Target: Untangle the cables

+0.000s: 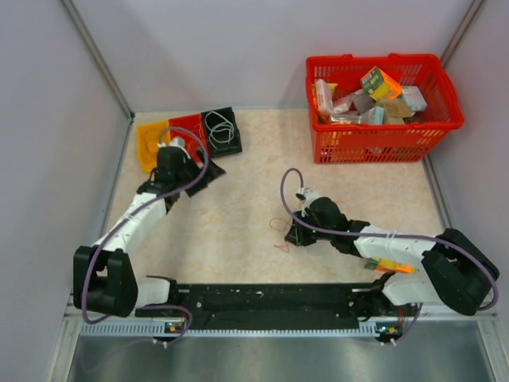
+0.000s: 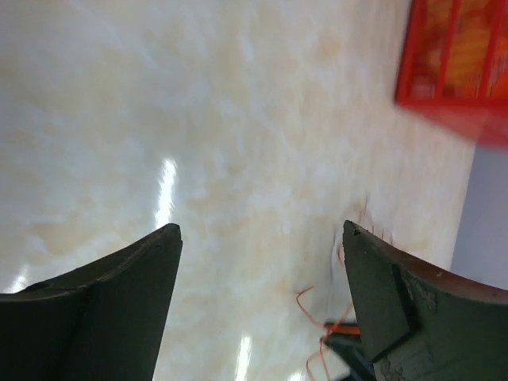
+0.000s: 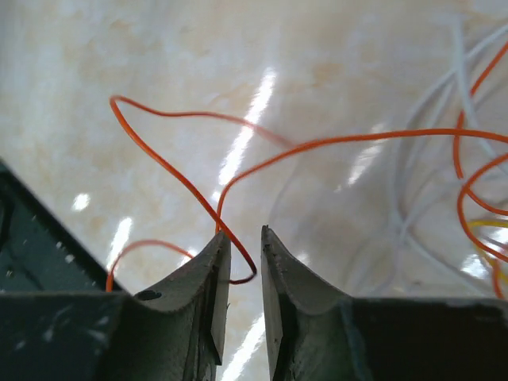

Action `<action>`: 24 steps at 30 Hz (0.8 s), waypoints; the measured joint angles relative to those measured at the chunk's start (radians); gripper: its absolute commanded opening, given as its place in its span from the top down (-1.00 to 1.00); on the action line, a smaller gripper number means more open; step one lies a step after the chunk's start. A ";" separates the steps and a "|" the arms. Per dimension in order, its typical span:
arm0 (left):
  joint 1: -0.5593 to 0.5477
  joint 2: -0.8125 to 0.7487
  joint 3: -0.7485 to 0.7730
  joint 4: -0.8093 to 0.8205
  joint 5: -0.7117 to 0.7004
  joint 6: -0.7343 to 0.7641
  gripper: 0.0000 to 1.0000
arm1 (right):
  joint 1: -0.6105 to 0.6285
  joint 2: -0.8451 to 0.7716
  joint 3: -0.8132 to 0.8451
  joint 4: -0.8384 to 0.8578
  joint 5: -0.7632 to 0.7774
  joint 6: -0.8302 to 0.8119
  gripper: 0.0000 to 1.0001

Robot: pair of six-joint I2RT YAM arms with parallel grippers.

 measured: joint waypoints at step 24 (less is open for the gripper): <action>-0.737 0.221 -0.020 0.085 0.087 0.328 -0.53 | -0.144 -0.740 -0.187 -0.392 0.227 0.285 -0.29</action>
